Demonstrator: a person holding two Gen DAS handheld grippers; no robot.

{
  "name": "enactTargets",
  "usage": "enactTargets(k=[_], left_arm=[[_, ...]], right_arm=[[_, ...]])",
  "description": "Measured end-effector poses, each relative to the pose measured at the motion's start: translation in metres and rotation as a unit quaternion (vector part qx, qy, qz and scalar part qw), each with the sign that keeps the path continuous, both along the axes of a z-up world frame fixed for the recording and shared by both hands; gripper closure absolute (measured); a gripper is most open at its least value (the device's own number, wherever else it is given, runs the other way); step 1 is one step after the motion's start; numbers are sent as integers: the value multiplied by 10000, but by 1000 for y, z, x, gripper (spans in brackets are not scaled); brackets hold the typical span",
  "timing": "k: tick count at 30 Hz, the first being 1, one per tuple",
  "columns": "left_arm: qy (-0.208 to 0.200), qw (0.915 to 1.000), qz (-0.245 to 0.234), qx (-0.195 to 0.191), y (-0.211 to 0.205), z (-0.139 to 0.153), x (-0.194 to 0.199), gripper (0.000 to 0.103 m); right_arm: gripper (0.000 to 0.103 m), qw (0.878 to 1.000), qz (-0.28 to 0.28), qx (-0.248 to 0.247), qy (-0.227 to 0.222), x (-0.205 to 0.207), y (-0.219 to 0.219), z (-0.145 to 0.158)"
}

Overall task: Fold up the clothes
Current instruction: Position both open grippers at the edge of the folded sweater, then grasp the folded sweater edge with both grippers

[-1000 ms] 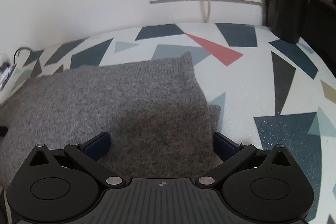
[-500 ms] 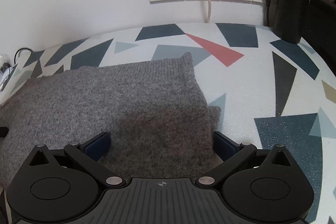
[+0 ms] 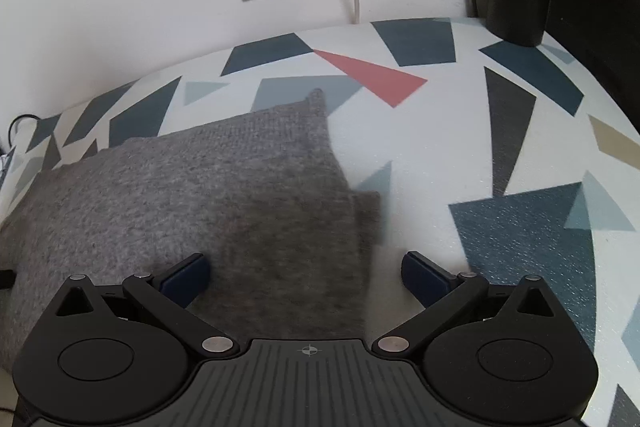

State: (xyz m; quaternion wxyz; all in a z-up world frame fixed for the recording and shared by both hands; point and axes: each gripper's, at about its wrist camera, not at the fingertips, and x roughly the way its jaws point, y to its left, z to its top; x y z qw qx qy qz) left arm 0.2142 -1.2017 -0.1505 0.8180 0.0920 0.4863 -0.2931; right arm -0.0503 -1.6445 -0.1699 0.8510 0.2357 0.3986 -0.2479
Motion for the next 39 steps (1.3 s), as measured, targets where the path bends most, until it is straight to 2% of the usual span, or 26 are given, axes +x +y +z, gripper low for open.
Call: enactTargets(k=[6,12,14,16,17,18,19,20,22,23,26,28,30,33,36,39], left_arm=[[-26,10000,12,-2,-2,-1,-4,1],[115,9987,-436,-255,-23,-2,-20,4],[101,9981,-516,-331,-28,-2,-26,14],[108,9977,-535,-393,-30,-1,-30,22],[120,9976,-533,-418,-30,0,-31,25],[135,9975,-529,-443,-30,1,-31,30],[149,9974,-525,-467,-30,1,-32,37],[164,9971,-551,-491,-30,2,-33,47],[266,9956,-706,-555,-31,4,-37,57],[363,9940,-856,-572,-34,5,-39,59],[728,9862,-1344,-633,-44,4,-51,59],[652,9848,-1488,-608,-52,4,-63,59],[578,9878,-1288,-661,-51,4,-68,59],[530,9913,-872,-827,-46,3,-73,59],[564,9914,-330,-1130,-37,0,-76,61],[511,9911,-165,-1220,-36,1,-80,65]], right_arm=[[1,9994,278,-174,136,10,13,-2],[2,9970,758,-119,59,26,33,-2],[9,9957,919,-124,-5,30,41,-1],[28,9942,1064,-121,-130,33,47,1],[31,9934,1124,-107,-196,34,50,2],[37,9929,1160,-76,-236,35,51,3],[51,9924,1190,36,-299,36,50,3],[56,9917,1221,176,-374,36,49,3],[60,9892,1335,382,-474,38,51,4],[60,9875,1441,419,-481,40,55,4],[61,9818,1756,529,-500,45,68,5],[61,9798,1862,536,-486,49,80,7],[61,9814,1796,490,-473,50,87,9],[62,9811,1671,803,-554,48,83,9],[63,9780,1752,995,-534,49,84,9],[65,9757,1860,1041,-506,49,90,11]])
